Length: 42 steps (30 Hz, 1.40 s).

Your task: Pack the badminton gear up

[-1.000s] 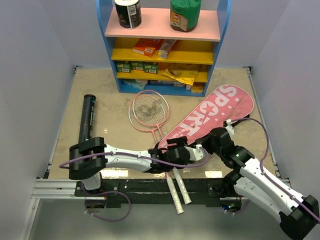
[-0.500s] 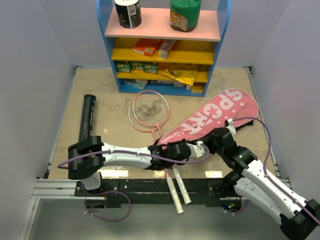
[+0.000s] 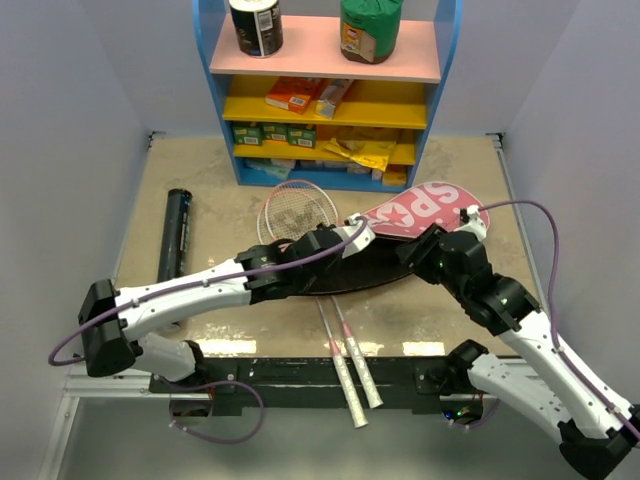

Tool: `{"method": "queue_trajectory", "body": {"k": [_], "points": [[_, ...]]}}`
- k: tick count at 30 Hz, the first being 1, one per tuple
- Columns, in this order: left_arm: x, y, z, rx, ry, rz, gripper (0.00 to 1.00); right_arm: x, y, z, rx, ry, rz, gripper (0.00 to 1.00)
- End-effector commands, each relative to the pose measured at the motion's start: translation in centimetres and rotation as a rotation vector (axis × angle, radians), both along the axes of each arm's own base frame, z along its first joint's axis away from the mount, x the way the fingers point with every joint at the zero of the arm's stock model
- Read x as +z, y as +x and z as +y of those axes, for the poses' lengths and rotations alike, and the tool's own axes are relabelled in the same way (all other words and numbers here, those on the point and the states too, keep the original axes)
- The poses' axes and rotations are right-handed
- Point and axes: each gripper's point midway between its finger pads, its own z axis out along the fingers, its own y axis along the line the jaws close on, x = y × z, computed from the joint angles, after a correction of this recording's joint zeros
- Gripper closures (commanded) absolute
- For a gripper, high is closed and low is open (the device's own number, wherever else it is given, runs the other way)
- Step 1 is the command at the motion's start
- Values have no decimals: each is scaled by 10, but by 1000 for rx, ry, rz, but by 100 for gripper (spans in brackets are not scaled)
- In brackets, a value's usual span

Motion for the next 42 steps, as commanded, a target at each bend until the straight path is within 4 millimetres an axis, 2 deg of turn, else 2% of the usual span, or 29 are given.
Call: {"method": "queue_trajectory", "body": {"k": [1, 4, 6, 10, 12, 14, 15, 16, 17, 18, 23, 25, 30, 35, 36, 38, 39, 42], "points": [[45, -10, 42, 120, -58, 0, 100, 23, 3, -12, 5, -92, -55, 50], [68, -10, 68, 200, -98, -16, 100, 16, 1, -6, 66, -129, -33, 52], [81, -5, 88, 264, -104, -38, 100, 10, 0, 8, 151, -121, -34, 52], [94, -6, 128, 410, -99, -49, 100, -26, -9, 24, 307, -179, 28, 52], [102, -7, 141, 478, -118, -58, 100, -35, -10, 23, 318, -201, 51, 53], [102, -14, 156, 541, -105, -41, 100, -35, -11, 27, 356, -207, 37, 53], [113, -15, 162, 567, -127, -51, 100, -34, -11, 28, 370, -211, 30, 53], [111, -22, 173, 589, -82, -35, 100, -31, -10, 31, 401, -224, 17, 53], [114, -26, 177, 633, -119, -26, 100, -31, -12, 34, 436, -227, 20, 53], [124, -27, 182, 636, -125, -36, 100, -33, -12, 37, 460, -238, 28, 53], [147, -35, 188, 645, -279, -40, 100, -55, -13, 58, 637, -282, 77, 54], [149, -31, 190, 664, -266, -67, 100, -66, -14, 62, 675, -294, 87, 53], [155, -19, 192, 716, -206, -142, 100, -78, -12, 85, 752, -285, 86, 53], [164, -7, 193, 716, -196, -180, 100, -89, -17, 122, 839, -334, 75, 53], [168, -4, 192, 717, -223, -189, 100, -99, -15, 126, 846, -356, 102, 53], [167, 1, 195, 711, -213, -188, 100, -108, -12, 130, 841, -396, 111, 53], [170, 3, 195, 712, -234, -195, 100, -119, -11, 132, 843, -412, 134, 53], [169, 8, 202, 719, -216, -201, 100, -126, -7, 138, 844, -412, 122, 53]]}}
